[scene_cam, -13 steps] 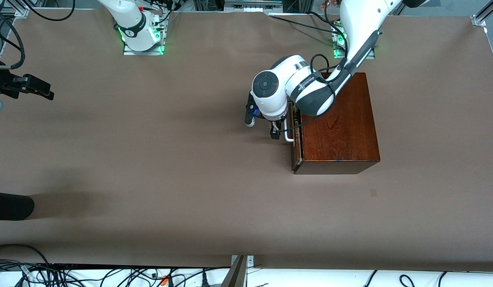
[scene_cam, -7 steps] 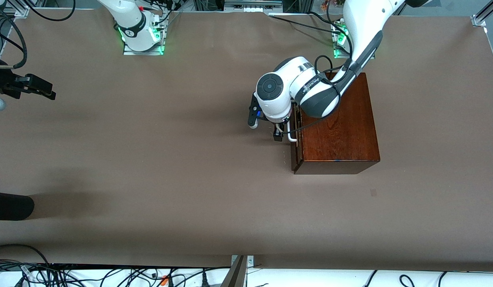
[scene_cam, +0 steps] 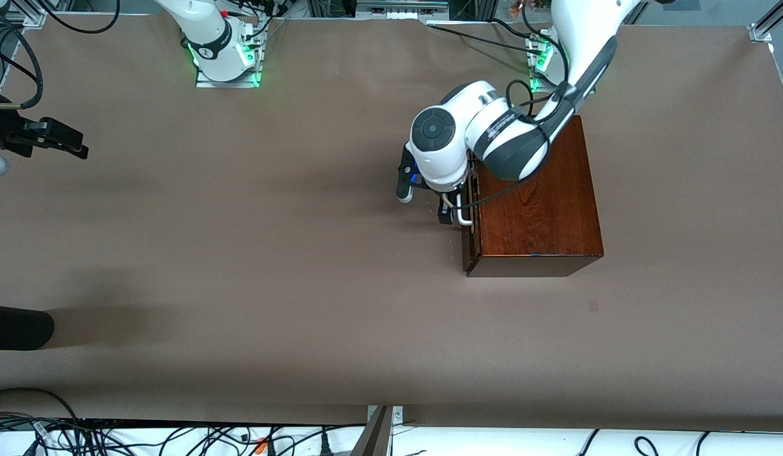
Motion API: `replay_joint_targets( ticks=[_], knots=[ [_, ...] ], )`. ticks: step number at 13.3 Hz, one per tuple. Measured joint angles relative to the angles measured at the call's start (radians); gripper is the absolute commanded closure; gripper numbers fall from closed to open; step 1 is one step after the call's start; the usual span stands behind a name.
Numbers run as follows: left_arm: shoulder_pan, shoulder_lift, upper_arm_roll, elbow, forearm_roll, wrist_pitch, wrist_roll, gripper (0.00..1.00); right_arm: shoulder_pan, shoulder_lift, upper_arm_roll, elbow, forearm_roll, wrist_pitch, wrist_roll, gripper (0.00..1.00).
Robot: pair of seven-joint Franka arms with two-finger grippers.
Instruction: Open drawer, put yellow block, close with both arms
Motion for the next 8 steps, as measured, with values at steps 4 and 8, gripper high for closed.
replay_joint_targets(
  ticks=[4, 8],
  knots=[
    [0.026, -0.052, 0.001, 0.093, -0.053, -0.168, -0.139, 0.00, 0.000, 0.000, 0.000, 0.000, 0.000, 0.001, 0.000, 0.00],
    [0.113, -0.086, 0.003, 0.250, -0.077, -0.325, -0.291, 0.00, 0.000, 0.000, 0.001, 0.000, 0.000, 0.002, 0.000, 0.00]
  ],
)
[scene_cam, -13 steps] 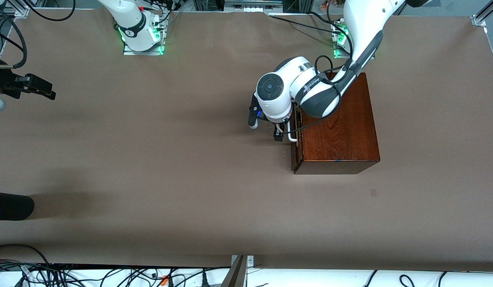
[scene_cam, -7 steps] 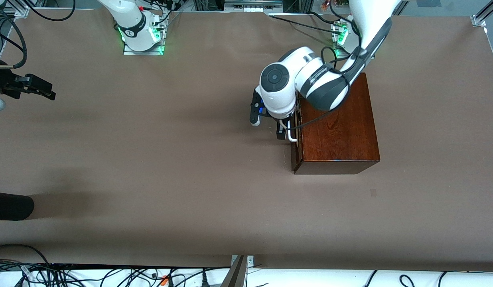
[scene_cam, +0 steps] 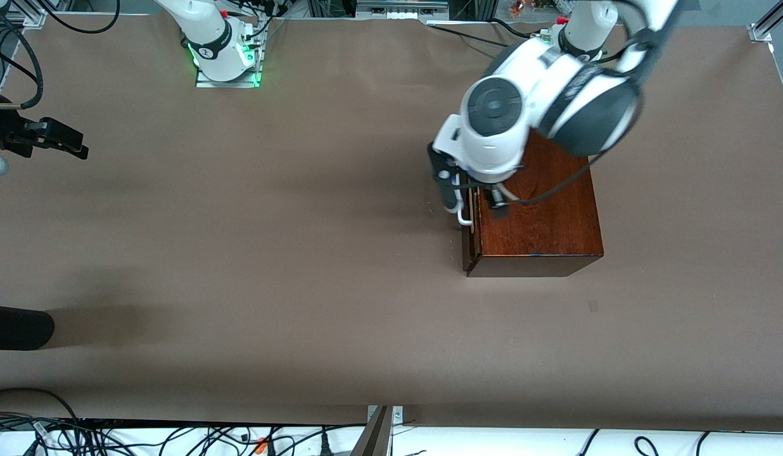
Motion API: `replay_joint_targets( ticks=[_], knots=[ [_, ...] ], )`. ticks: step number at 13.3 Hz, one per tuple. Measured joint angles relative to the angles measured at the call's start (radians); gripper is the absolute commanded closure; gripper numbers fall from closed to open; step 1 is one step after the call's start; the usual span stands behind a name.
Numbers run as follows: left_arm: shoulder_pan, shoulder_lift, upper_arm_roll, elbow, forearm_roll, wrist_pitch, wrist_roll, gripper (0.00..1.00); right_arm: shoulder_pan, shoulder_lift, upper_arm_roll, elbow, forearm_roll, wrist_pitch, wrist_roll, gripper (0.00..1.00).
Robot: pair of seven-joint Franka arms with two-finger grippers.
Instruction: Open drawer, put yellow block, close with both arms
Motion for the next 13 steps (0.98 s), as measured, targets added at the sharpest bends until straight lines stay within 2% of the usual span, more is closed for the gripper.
replay_joint_targets(
  ticks=[6, 9, 11, 13],
  knots=[
    [0.188, -0.088, 0.019, 0.037, -0.018, -0.032, -0.036, 0.00, 0.000, 0.000, 0.000, 0.000, 0.000, 0.001, 0.000, 0.00],
    [0.189, -0.178, 0.175, 0.017, -0.168, -0.039, -0.071, 0.00, 0.000, 0.000, 0.001, 0.000, 0.000, 0.001, 0.000, 0.00],
    [0.189, -0.257, 0.290, -0.050, -0.252, -0.024, -0.145, 0.00, 0.000, 0.000, 0.001, 0.000, 0.000, 0.001, 0.000, 0.00],
    [0.187, -0.339, 0.355, -0.140, -0.267, 0.021, -0.276, 0.00, 0.000, 0.000, 0.002, 0.000, 0.000, 0.001, 0.000, 0.00]
  ],
)
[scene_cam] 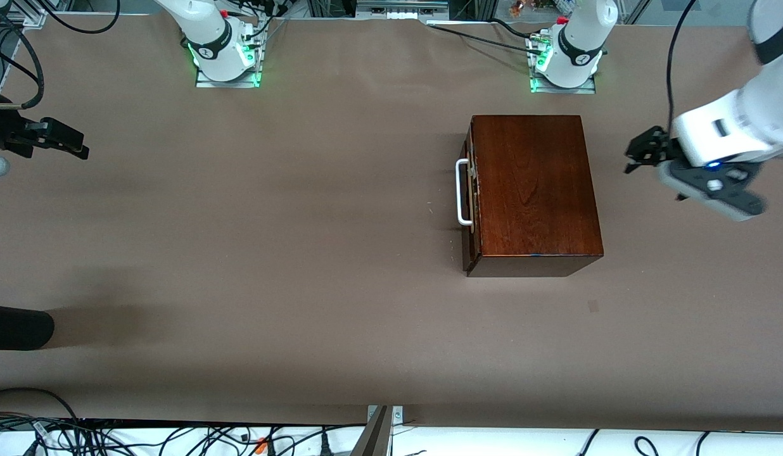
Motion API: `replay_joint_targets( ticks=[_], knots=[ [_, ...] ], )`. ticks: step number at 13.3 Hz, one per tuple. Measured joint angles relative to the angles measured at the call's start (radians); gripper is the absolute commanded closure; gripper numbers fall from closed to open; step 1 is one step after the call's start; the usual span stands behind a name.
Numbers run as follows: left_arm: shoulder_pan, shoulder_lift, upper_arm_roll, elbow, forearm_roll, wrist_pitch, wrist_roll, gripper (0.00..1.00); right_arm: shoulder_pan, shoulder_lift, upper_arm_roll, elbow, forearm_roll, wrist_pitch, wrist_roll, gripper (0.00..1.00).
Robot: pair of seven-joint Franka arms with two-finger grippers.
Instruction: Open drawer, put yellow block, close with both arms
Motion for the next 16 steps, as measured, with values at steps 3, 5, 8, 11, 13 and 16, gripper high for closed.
replay_joint_targets(
  ticks=[3, 5, 8, 11, 13, 16],
  knots=[
    [-0.023, -0.113, 0.072, -0.153, 0.000, 0.086, -0.142, 0.00, 0.000, 0.000, 0.000, 0.000, 0.000, 0.000, 0.000, 0.00],
    [-0.035, -0.159, 0.120, -0.225, 0.000, 0.125, -0.155, 0.00, 0.000, 0.000, 0.000, 0.000, 0.000, 0.000, 0.000, 0.00],
    [-0.049, -0.173, 0.147, -0.249, 0.000, 0.135, -0.165, 0.00, 0.000, 0.000, 0.000, 0.000, 0.000, 0.000, 0.000, 0.00],
    [-0.061, -0.173, 0.149, -0.253, 0.000, 0.135, -0.168, 0.00, 0.000, 0.000, 0.000, 0.000, 0.000, 0.000, 0.000, 0.00],
    [-0.061, -0.171, 0.153, -0.254, 0.000, 0.135, -0.168, 0.00, 0.000, 0.000, 0.000, 0.000, 0.000, 0.000, 0.000, 0.00],
    [-0.063, -0.170, 0.150, -0.254, 0.000, 0.131, -0.168, 0.00, 0.000, 0.000, 0.000, 0.000, 0.000, 0.000, 0.000, 0.00]
  ],
)
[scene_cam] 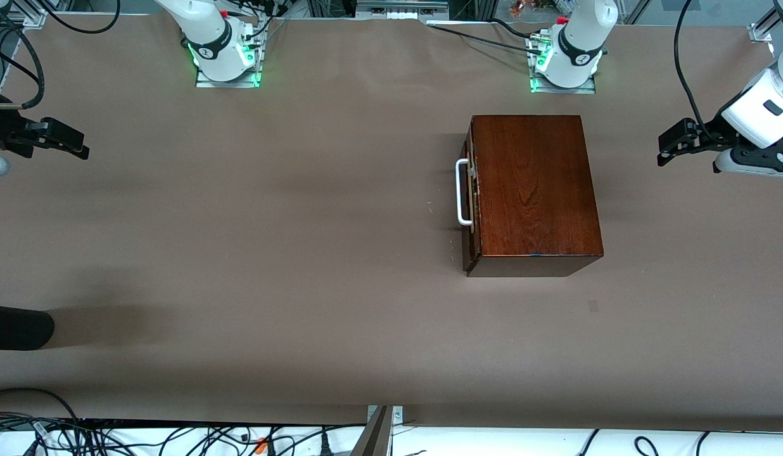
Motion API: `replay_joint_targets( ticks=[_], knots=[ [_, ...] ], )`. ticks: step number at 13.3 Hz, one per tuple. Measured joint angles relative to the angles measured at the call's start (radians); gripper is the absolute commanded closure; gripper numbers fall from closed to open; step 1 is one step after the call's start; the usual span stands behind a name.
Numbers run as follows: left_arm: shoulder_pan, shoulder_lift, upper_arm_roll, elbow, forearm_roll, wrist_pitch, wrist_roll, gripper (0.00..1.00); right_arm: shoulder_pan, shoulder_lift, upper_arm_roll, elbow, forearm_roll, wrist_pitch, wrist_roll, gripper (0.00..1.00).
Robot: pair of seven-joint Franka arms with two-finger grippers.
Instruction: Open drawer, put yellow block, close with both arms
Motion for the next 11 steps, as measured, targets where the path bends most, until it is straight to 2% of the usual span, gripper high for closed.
replay_joint_targets(
  ticks=[11],
  knots=[
    [-0.004, 0.008, -0.002, 0.011, 0.000, -0.005, -0.001, 0.00, 0.000, 0.000, 0.000, 0.000, 0.000, 0.000, 0.000, 0.00]
  ],
)
